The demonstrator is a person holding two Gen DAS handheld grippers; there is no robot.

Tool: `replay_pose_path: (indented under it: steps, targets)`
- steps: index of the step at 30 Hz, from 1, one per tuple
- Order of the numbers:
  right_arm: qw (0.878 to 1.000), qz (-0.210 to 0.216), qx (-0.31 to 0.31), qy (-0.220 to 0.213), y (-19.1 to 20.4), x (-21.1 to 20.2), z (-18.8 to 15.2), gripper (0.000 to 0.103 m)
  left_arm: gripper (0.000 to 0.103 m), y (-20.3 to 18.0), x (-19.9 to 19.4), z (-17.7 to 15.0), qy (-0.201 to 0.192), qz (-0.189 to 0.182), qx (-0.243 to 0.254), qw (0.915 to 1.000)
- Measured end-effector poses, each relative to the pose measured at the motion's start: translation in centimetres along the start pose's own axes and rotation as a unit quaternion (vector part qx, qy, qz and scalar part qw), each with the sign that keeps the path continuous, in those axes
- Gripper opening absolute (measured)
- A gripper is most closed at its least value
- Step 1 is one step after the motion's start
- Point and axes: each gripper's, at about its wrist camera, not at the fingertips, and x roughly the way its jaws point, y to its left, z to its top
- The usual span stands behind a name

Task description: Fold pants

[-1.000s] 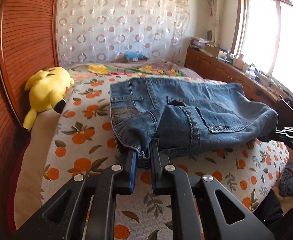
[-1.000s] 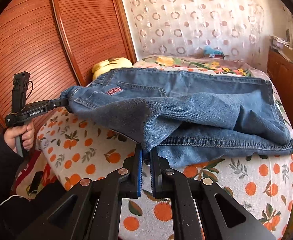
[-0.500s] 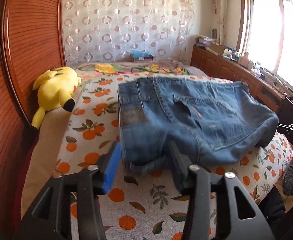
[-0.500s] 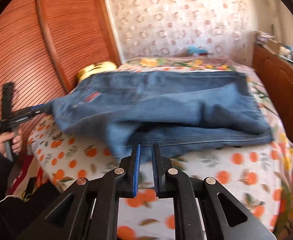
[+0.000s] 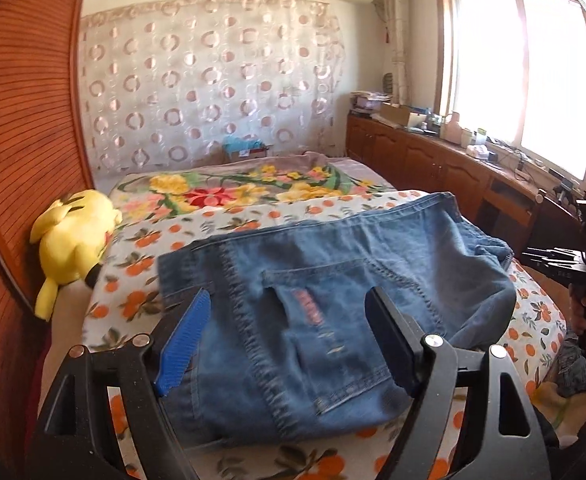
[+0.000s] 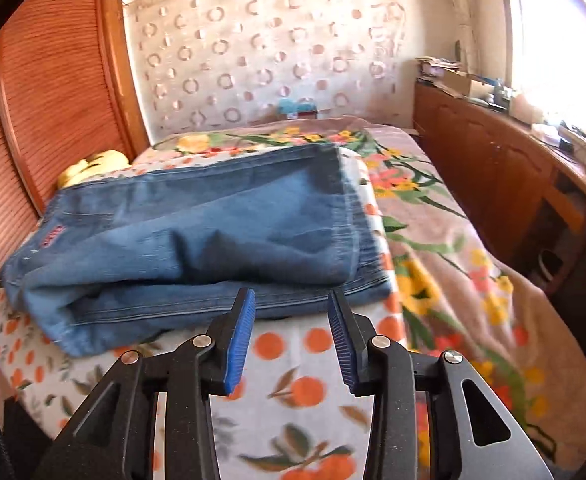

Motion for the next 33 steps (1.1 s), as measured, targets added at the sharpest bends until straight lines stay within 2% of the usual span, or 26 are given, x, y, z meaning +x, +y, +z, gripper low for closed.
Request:
replay_pose_path:
  steps: [8,16,22,23,24,25,30,33]
  targets:
    - [0.999,0.007,0.027,0.019,-1.6,3.9,2.3,0.04,0.08,-3.3,4.9,-1.1,0.036,-0.026,0.013,0.9989]
    - [0.996,0.033,0.066,0.044,-3.2,6.4,3.4,0.041,0.08,-4.6,6.9,-3.1,0.072,-0.045,0.006,0.9964]
    - [0.994,0.051,0.075,0.055,-3.6,7.0,3.8,0.041,0.08,-4.3,7.1,-3.8,0.081,-0.055,-0.008,0.9952]
    - [0.994,0.053,0.073,0.055,-3.6,7.1,4.0,0.04,0.08,-4.3,7.2,-3.9,0.082,-0.055,-0.009,0.9951]
    - [0.995,0.055,0.07,0.055,-3.7,7.1,4.0,0.034,0.08,-4.4,7.1,-4.0,0.083,-0.055,-0.011,0.995]
    - [0.995,0.054,0.065,0.054,-3.7,7.0,4.1,0.021,0.08,-4.4,7.1,-4.1,0.083,-0.056,-0.011,0.995]
    - [0.997,0.04,0.046,0.038,-3.9,5.8,4.9,0.014,0.08,-4.1,7.0,-4.2,0.083,-0.064,-0.02,0.9944]
    - [0.999,0.013,0.044,0.017,-5.6,4.5,5.6,0.012,0.08,-4.2,7.0,-4.2,0.081,-0.066,-0.018,0.9944]
